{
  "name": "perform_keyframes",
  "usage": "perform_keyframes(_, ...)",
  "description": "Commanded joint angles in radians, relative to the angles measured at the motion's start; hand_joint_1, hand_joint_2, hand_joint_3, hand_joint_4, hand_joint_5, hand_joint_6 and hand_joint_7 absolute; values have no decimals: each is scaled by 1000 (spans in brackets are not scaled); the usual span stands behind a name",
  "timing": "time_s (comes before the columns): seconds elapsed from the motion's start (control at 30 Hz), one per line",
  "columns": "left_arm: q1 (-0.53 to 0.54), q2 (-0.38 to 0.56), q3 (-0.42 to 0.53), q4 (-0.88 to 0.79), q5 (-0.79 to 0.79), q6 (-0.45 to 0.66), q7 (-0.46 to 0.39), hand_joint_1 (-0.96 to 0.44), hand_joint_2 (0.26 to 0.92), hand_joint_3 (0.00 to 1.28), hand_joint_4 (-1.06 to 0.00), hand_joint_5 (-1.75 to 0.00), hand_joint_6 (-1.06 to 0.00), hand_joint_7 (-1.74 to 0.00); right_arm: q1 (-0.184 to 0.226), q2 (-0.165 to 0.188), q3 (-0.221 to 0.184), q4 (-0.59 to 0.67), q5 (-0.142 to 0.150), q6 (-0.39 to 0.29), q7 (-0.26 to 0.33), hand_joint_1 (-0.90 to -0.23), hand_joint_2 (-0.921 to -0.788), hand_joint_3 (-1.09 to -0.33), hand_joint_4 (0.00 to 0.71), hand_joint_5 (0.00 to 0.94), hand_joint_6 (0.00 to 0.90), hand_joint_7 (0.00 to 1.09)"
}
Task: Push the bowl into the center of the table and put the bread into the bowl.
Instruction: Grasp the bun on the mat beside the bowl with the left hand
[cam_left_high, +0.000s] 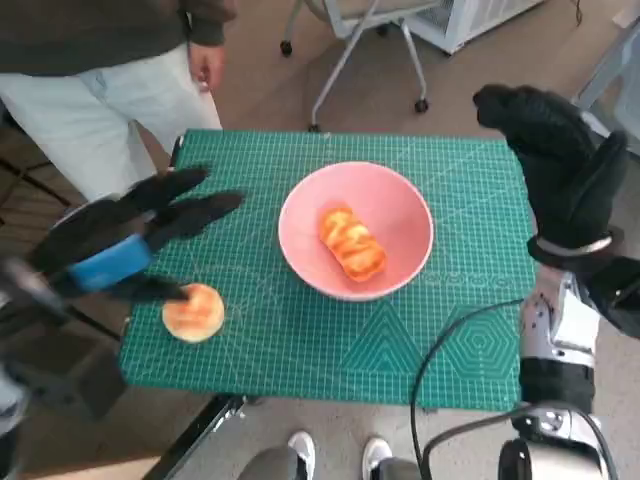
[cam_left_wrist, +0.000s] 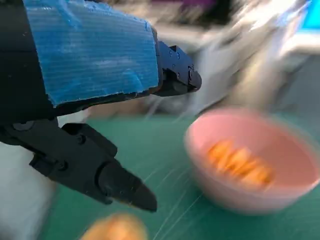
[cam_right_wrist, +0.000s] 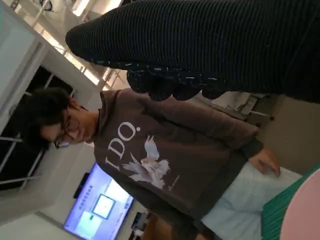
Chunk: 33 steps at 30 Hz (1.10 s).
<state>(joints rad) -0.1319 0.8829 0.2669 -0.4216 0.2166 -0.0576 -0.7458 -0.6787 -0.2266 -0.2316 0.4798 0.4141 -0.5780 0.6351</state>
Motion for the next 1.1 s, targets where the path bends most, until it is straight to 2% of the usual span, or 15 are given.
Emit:
perform_keyframes(0.03, 109, 27, 85, -137, -8, 87, -45, -82, 635, 6, -159, -8, -309, -36, 13, 5, 5, 8, 6, 20, 11, -674, -921, -665, 184, 0, 139, 259)
perform_keyframes(0.27, 198, 14, 147, -229, 1, 130, -43, -70, 637, 7, -159, -3, -312, -24, -7, 9, 9, 29, 5, 24, 18, -668, -921, -670, 179, 0, 136, 257)
perform_keyframes(0.5, 237, 4, 147, -267, 18, 148, -32, -105, 637, 5, -163, -2, -317, -15, -23, 13, 12, 43, 5, 23, 24, -652, -921, -679, 176, 0, 133, 260)
perform_keyframes(0.77, 252, -4, 106, -286, 38, 205, -25, -106, 636, 3, -177, -6, -317, -8, -29, 18, 18, 46, 2, 19, 26, -655, -921, -691, 174, 0, 126, 267)
perform_keyframes(1.1, 223, -25, -7, -199, 95, 209, 32, -55, 625, 0, -208, -8, -331, -8, -31, 20, 23, 53, 7, 20, 34, -651, -921, -703, 172, 0, 114, 282)
